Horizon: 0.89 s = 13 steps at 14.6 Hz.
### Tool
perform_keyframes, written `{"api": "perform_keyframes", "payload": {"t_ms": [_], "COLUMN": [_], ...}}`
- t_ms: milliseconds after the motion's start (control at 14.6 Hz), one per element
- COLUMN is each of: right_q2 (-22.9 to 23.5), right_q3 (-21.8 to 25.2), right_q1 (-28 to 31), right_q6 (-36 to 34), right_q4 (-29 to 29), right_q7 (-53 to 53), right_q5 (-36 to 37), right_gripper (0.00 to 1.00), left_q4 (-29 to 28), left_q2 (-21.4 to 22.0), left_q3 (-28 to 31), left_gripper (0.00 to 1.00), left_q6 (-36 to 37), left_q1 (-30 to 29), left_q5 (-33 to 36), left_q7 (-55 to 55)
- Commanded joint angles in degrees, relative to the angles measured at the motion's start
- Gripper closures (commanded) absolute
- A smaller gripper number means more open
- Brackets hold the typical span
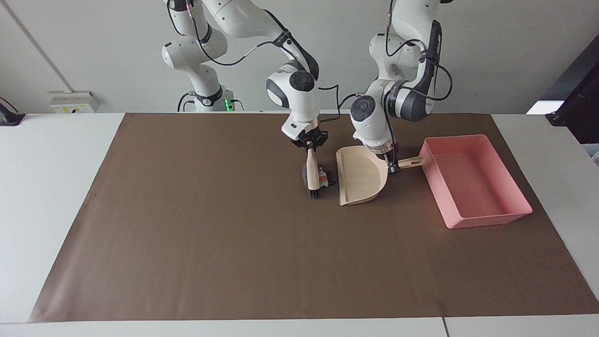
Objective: Clean e-waste and dump in bin
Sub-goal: 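Sweep the small items into the dustpan with the brush in the right gripper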
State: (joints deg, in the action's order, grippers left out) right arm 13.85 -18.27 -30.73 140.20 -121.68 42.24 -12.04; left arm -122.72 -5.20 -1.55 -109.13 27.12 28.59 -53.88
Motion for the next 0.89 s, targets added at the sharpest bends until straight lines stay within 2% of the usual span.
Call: {"api": "perform_keyframes", "payload": {"t_ms": [0,137,274,547,684,821], "right_q2": [2.7,3.5,3.8,2.9,1.1,-2.6], "right_q3": [-0.7,-0.9,-0.9,-0.9,-0.8,-0.4], "right_q1": [-2.0,-4.7,-4.8,-4.7,-4.3,-3.2], "right_q6": [2.9,4.4,6.3,5.3,2.6,-3.5], "right_q4": [2.9,6.3,7.2,8.5,8.5,8.1], "right_q7": [-4.6,-6.8,-6.7,-6.0,-5.7,-5.3], "right_q5": [-10.5,-18.3,-19.3,-19.5,-19.6,-19.4], "right_gripper": [1.0,1.0,1.0,1.0,1.0,1.0], "left_q4": [-0.6,-0.8,-1.2,-1.5,-2.3,-3.1], "left_q2": [0.5,0.5,0.8,1.2,1.4,1.8], "left_q3": [0.2,0.2,0.2,0.1,0.1,0.0], "left_gripper": [1.0,1.0,1.0,1.0,1.0,1.0], "left_q6": [1.5,1.5,1.2,0.1,-2.7,-5.7], "left_q1": [1.0,1.0,1.0,0.4,-0.7,-1.6], "left_q5": [1.2,1.2,1.2,1.1,0.8,0.4], "left_q7": [0.9,1.0,0.8,0.4,0.3,0.3]}}
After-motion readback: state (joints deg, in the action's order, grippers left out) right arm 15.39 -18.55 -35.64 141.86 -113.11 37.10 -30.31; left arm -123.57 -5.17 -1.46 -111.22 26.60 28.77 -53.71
